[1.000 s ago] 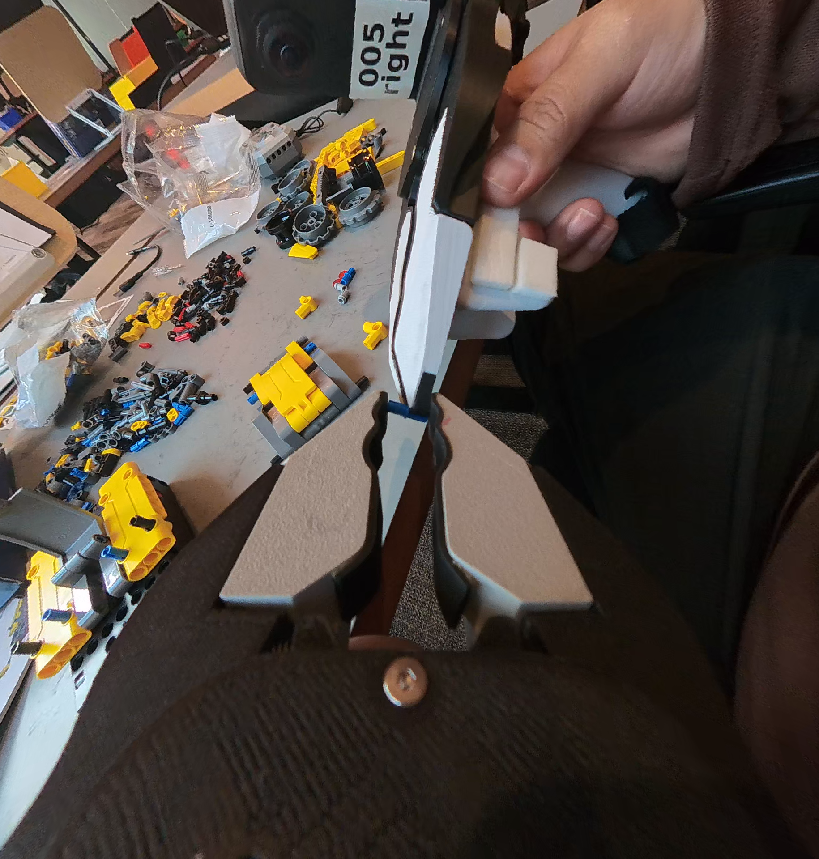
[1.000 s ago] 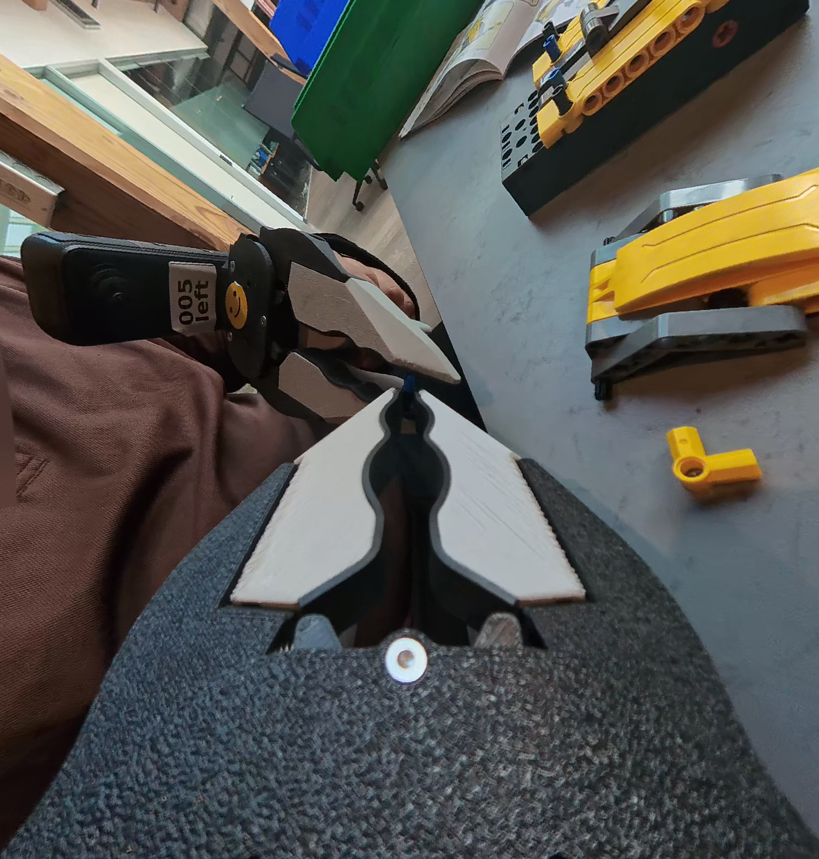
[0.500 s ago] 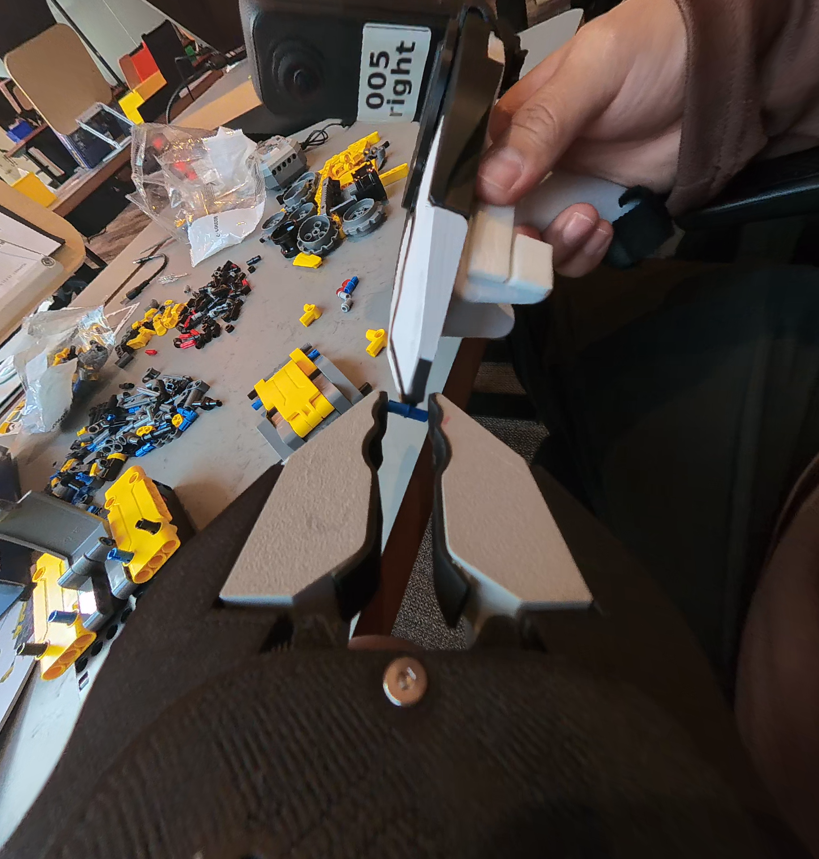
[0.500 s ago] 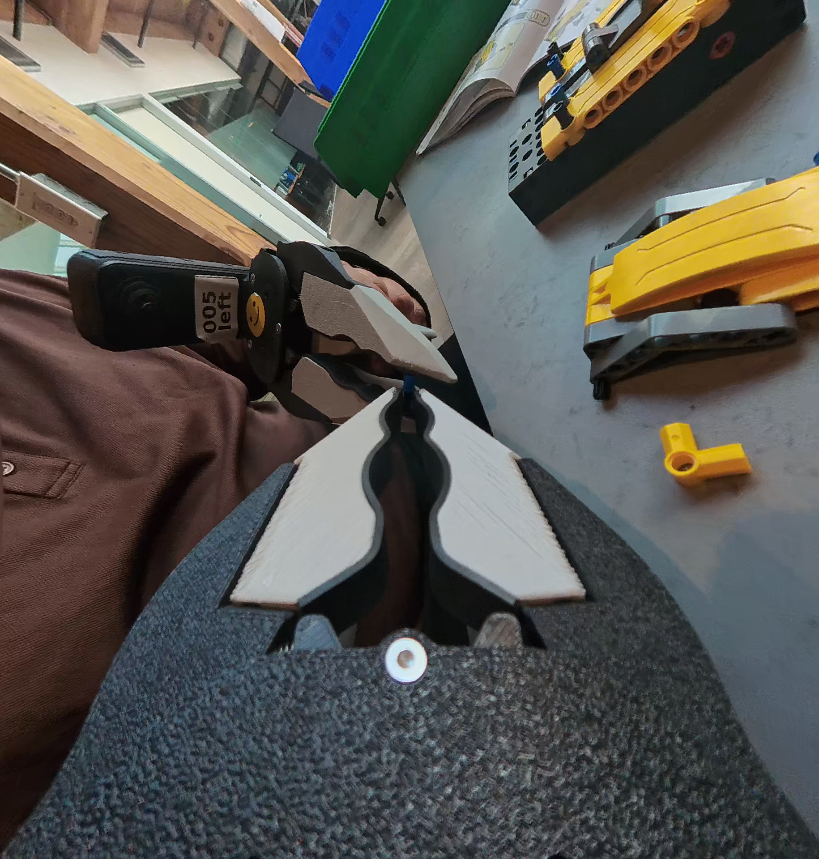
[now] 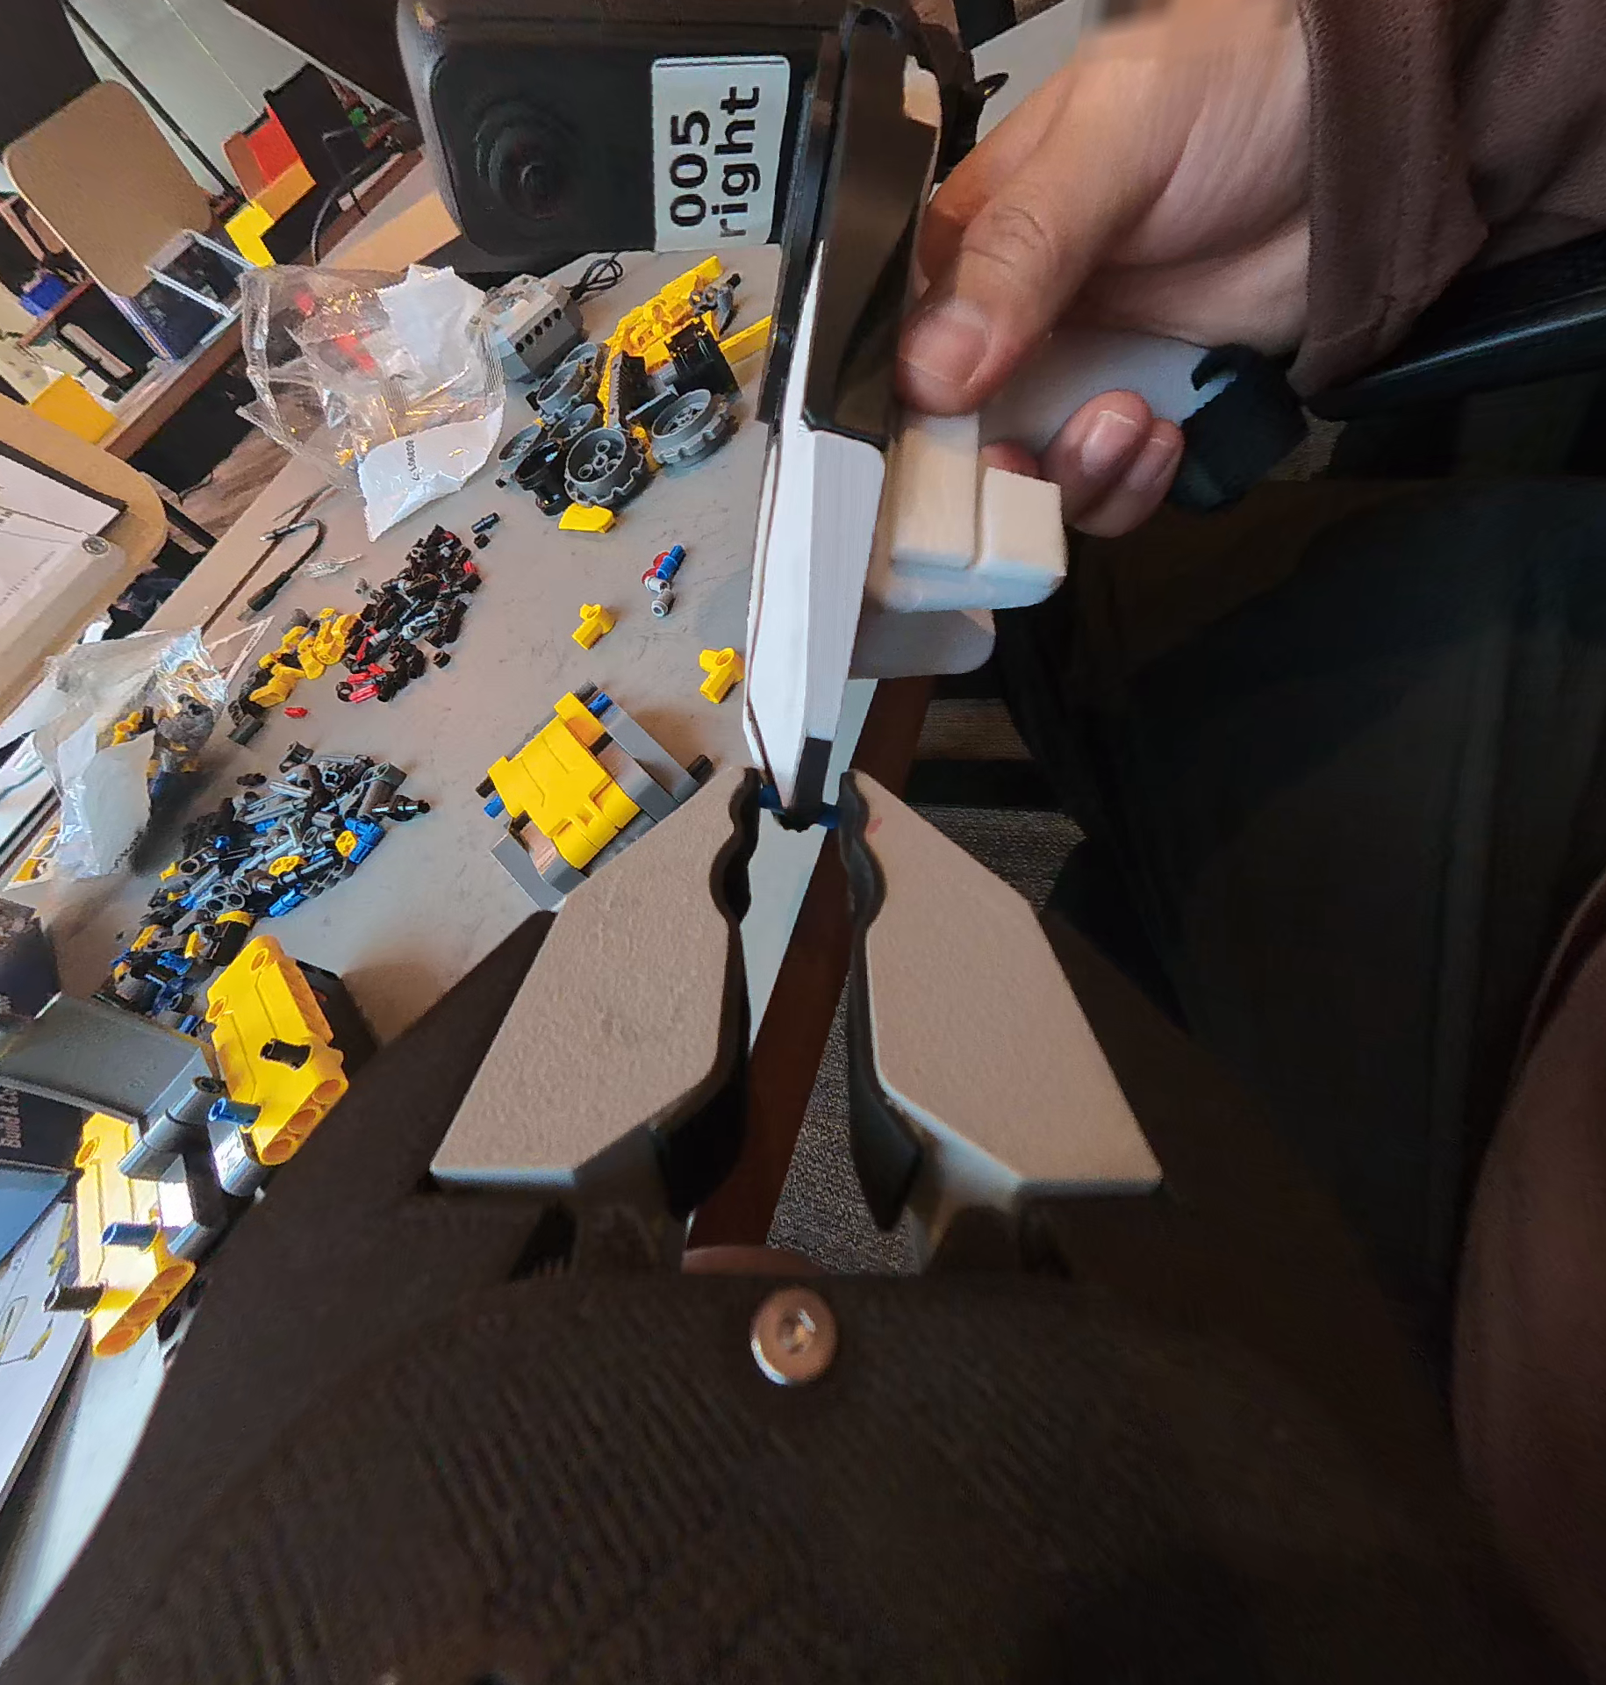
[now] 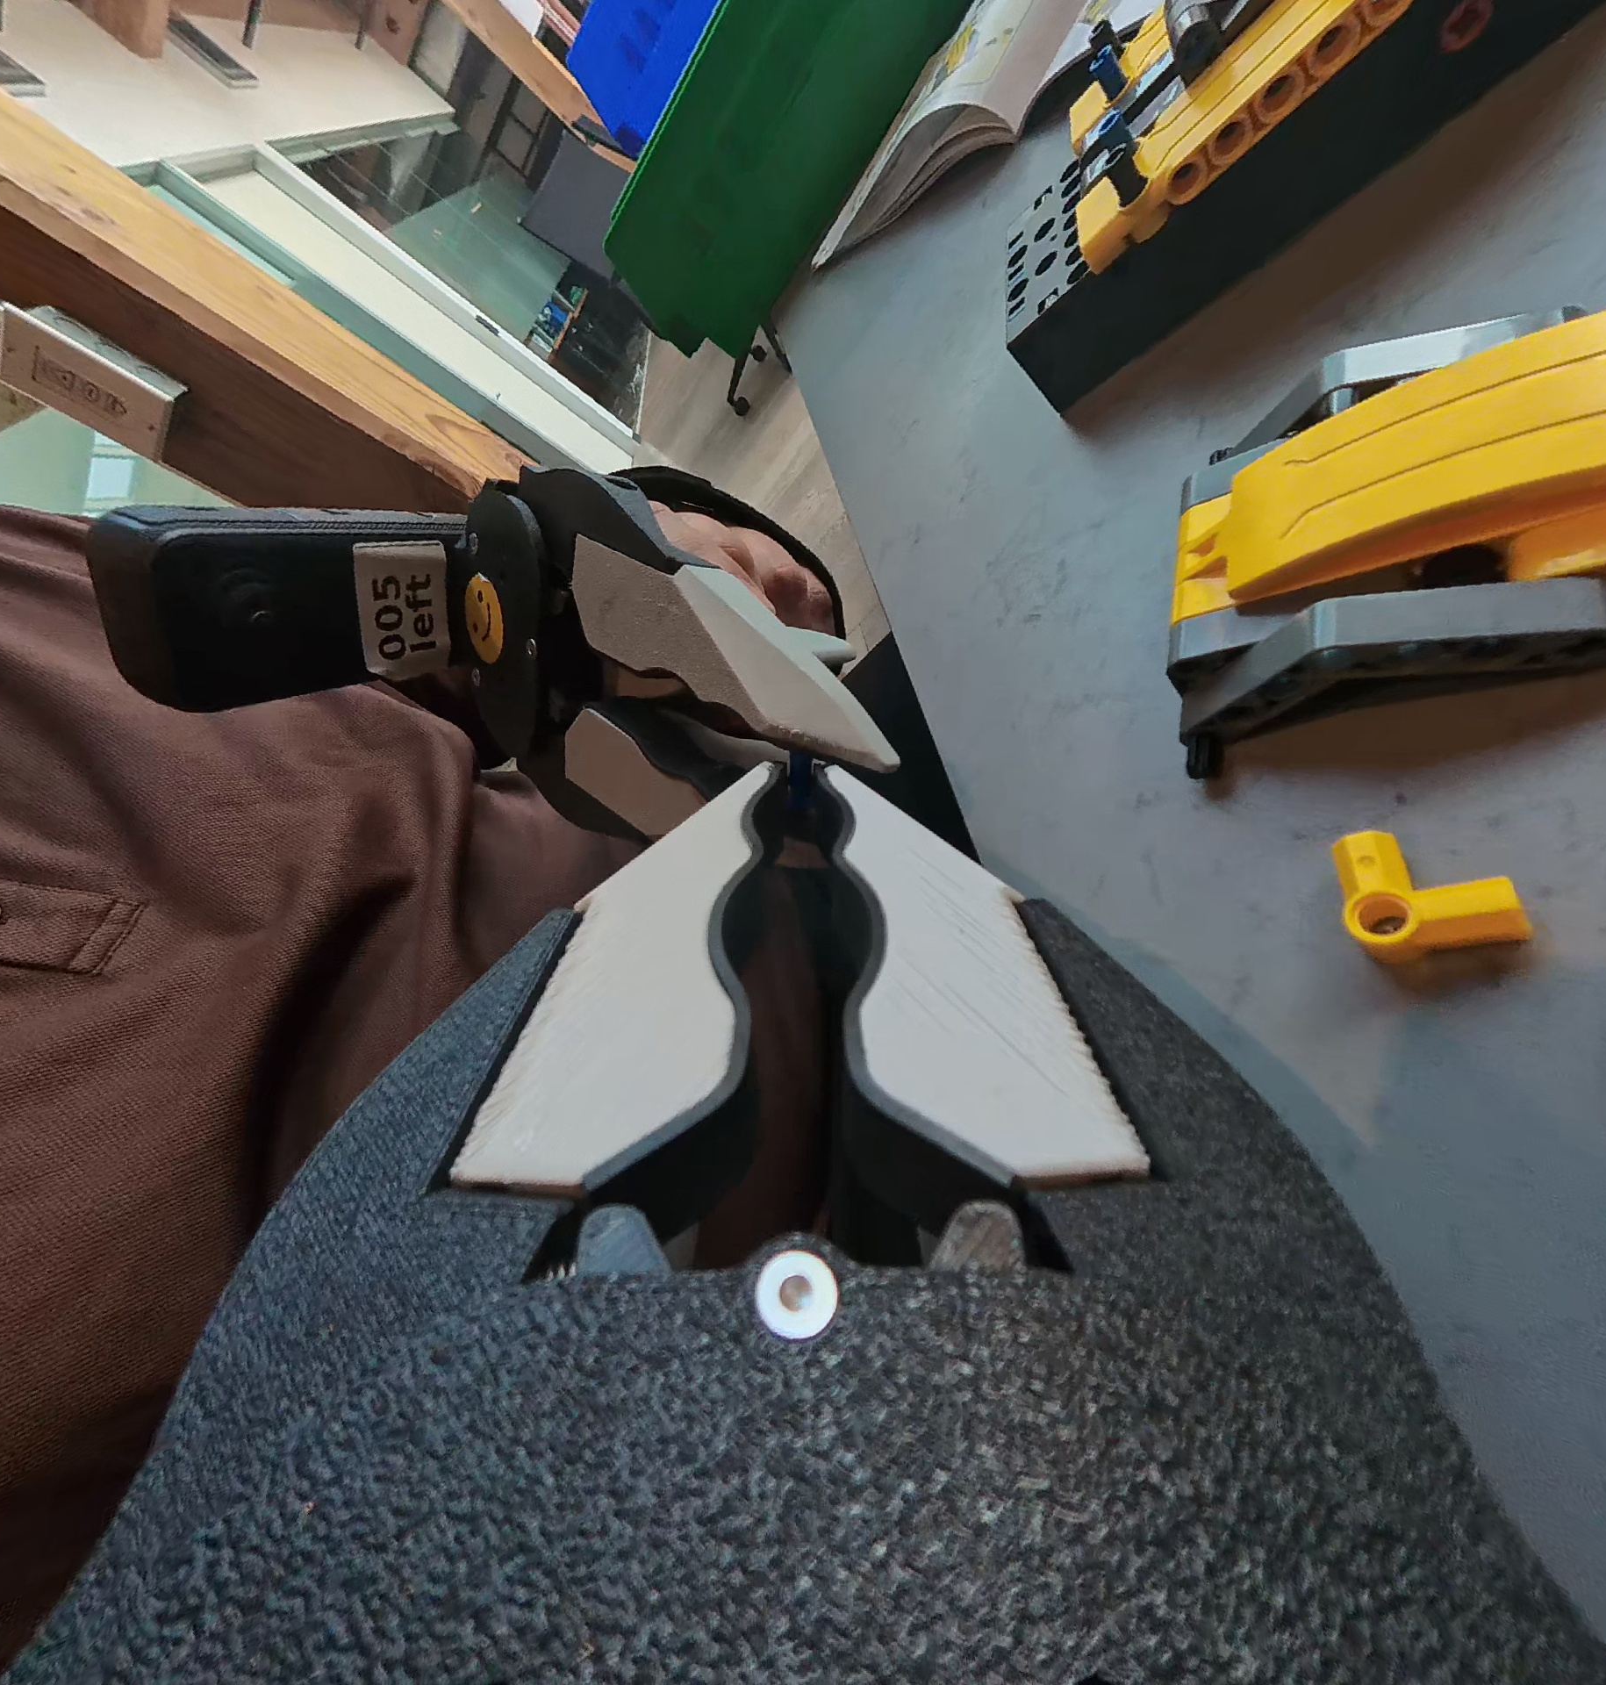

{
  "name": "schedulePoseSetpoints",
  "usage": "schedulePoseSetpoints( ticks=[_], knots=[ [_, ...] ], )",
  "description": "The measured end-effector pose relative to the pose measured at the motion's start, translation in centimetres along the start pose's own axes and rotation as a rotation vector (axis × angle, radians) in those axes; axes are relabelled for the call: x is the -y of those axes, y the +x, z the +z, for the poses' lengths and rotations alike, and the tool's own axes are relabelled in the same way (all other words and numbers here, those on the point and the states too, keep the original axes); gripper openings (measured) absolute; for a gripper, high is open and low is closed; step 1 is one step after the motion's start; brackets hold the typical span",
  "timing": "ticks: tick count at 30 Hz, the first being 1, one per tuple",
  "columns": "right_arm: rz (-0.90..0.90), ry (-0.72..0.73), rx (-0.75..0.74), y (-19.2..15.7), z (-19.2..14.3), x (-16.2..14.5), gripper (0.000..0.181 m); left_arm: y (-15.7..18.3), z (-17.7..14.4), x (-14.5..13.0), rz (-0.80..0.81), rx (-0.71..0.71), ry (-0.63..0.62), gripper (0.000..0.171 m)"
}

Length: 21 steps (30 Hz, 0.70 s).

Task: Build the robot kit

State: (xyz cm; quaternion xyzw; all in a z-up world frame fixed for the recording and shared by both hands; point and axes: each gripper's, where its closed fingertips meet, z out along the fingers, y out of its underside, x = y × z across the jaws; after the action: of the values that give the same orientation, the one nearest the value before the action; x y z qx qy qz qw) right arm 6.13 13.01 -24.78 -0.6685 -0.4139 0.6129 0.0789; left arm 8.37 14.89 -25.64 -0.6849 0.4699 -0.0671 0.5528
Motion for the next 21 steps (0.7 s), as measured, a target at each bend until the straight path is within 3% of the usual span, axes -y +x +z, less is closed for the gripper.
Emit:
schedulePoseSetpoints(
  ticks=[10, 16, 21],
  knots=[
    [-0.012, 0.013, -0.038, 0.4, -0.9, 0.5, 0.005, 0.0, 0.0, -0.4, -0.021, -0.046, -0.011, 0.018],
    [-0.005, -0.024, -0.033, 0.2, -0.9, -0.1, 0.005, 0.6, -0.7, -0.6, 0.082, -0.143, 0.002, 0.019],
    [0.034, -0.123, 0.02, -0.5, -0.3, -1.9, 0.005, 1.7, -1.5, -0.8, 0.293, -0.171, 0.006, 0.018]
  ],
)
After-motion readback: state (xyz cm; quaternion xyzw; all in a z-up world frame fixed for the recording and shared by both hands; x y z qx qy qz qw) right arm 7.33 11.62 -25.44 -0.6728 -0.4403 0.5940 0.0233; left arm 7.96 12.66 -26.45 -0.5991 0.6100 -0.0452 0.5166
